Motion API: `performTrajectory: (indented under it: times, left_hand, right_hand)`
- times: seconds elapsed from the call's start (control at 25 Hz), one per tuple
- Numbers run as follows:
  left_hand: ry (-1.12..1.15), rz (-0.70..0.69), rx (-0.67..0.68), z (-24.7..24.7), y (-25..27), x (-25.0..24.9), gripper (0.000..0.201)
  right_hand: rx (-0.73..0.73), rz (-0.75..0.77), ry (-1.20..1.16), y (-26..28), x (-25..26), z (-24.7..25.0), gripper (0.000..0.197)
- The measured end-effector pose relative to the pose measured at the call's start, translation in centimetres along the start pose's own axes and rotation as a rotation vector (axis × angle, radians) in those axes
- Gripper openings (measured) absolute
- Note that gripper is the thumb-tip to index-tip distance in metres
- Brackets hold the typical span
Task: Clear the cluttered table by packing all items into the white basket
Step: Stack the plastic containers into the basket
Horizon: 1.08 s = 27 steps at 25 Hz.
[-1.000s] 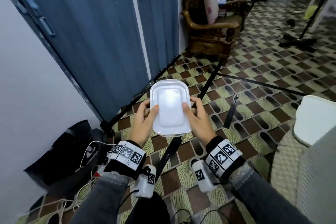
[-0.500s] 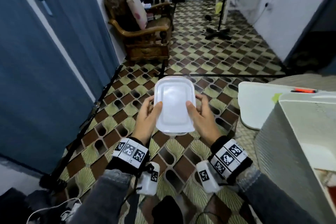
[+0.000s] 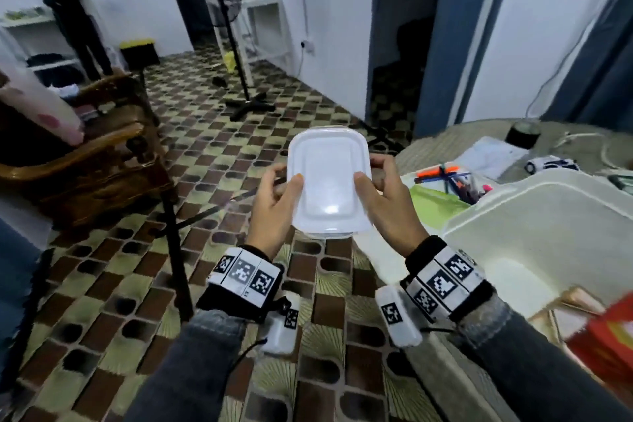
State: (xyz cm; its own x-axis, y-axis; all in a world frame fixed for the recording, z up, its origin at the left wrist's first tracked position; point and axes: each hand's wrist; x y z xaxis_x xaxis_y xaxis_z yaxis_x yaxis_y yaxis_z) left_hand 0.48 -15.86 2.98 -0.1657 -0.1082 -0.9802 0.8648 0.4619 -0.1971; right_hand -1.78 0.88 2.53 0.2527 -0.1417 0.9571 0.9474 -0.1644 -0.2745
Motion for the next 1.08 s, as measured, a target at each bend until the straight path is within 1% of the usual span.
performTrajectory:
  times: [0.16,0.32,0.36,0.4,0.48,0.56,0.68,0.8,0.88,1.0,1.08]
  left_hand:
    - [0.033,-0.013,0.179,-5.3,-3.2,0.0,0.010]
    - [0.069,-0.006,0.382,-11.8,-4.7,-0.8,0.008]
    - [0.079,-0.003,0.418,-13.2,-5.0,-1.0,0.009]
    - [0.089,-0.011,0.464,-15.0,-5.2,-1.2,0.015]
    - [0.086,-0.055,0.559,-18.6,-5.4,-1.5,0.025]
    - [0.073,-0.110,0.674,-21.9,-5.2,-1.9,0.029]
    - [0.027,-0.135,0.844,-25.6,-4.0,-2.9,0.028]
    - [-0.048,-0.146,1.025,-29.0,-2.3,-3.4,0.038]
    - [-0.154,-0.180,1.134,-30.7,-0.8,-3.6,0.045]
    - [-0.308,-0.242,1.276,-32.6,0.9,-4.3,0.045]
    - [-0.377,-0.245,1.376,-33.6,1.7,-4.7,0.047]
  right_hand:
    - [-0.164,-0.050,0.049,-2.7,0.2,3.1,0.024]
    - [-0.325,-0.124,0.056,-5.1,0.4,7.6,0.025]
    - [-0.351,-0.149,0.056,-5.5,0.5,8.7,0.025]
    - [-0.387,-0.176,0.053,-6.0,0.6,10.2,0.026]
    - [-0.462,-0.220,0.036,-6.7,0.7,13.2,0.026]
    - [-0.520,-0.229,0.047,-7.0,0.6,16.2,0.029]
    - [-0.590,-0.234,0.087,-6.3,0.1,19.6,0.041]
    - [-0.673,-0.271,0.126,-4.9,-1.0,22.6,0.054]
    - [-0.726,-0.311,0.164,-3.6,-1.5,24.2,0.058]
    - [-0.772,-0.418,0.184,-1.8,-2.1,26.4,0.060]
    - [-0.791,-0.473,0.220,-0.6,-2.6,27.5,0.060]
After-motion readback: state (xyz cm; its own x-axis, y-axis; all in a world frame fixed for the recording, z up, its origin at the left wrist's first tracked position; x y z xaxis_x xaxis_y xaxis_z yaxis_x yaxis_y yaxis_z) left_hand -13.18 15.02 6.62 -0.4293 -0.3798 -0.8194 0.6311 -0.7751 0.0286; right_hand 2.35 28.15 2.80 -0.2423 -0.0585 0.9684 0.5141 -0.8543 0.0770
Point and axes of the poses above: each hand's wrist, its own y-axis away from the middle knuckle, its own z-axis out of the back of the hand, x = y × z, and after that the axes turned 13 degrees about -x, right-handed
